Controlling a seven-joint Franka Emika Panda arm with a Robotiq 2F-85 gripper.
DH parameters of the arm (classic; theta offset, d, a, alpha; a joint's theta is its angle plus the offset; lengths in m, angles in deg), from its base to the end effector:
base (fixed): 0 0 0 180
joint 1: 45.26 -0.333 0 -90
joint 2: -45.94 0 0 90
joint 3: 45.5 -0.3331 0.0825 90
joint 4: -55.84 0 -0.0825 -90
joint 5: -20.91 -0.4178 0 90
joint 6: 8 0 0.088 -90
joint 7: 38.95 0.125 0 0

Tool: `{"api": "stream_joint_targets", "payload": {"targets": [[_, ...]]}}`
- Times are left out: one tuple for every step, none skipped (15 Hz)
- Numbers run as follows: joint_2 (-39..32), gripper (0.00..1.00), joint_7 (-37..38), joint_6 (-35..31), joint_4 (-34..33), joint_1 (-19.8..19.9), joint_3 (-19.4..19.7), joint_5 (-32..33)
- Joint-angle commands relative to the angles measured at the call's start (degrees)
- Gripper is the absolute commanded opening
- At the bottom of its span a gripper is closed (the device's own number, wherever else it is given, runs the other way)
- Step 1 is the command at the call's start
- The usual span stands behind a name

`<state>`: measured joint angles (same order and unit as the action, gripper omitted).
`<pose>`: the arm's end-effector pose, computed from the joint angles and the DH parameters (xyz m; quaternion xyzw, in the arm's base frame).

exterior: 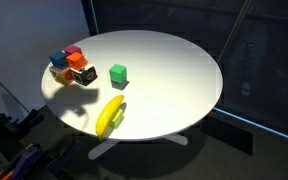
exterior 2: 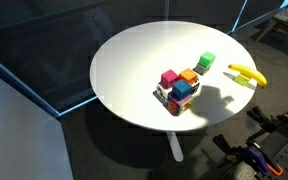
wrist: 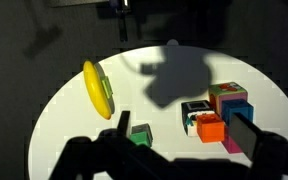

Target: Put the green block on the grey block

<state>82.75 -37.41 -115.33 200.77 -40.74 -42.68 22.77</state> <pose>0.3721 -0.0514 0.4711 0.9977 -0.0675 -0.0071 0.0004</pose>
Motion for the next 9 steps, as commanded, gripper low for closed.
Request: {"api": "stream_joint_targets", "payload": {"targets": [[1.7, 1.0, 3.9, 0.6, 0.6, 1.1, -1.4, 0.9], [1.6, 1.0, 4.5, 0.9, 0.5, 1.2, -1.5, 0.9], [0.4, 1.0, 2.7, 0.1, 0.0, 0.3, -0.7, 0.0], [0.5, 1.0, 3.1, 0.1, 0.0, 0.3, -0.8, 0.0], [0.5, 1.0, 3.3, 0.1, 0.1, 0.4, -0.8, 0.0], [0.5, 1.0, 3.4, 0.1, 0.1, 0.4, -0.9, 0.0], [0.5, 1.0, 3.4, 0.1, 0.1, 0.5, -0.9, 0.0], [0.5, 1.0, 3.5, 0.1, 0.1, 0.5, -0.9, 0.0], [0.5, 1.0, 3.5, 0.1, 0.1, 0.5, -0.9, 0.0]]}}
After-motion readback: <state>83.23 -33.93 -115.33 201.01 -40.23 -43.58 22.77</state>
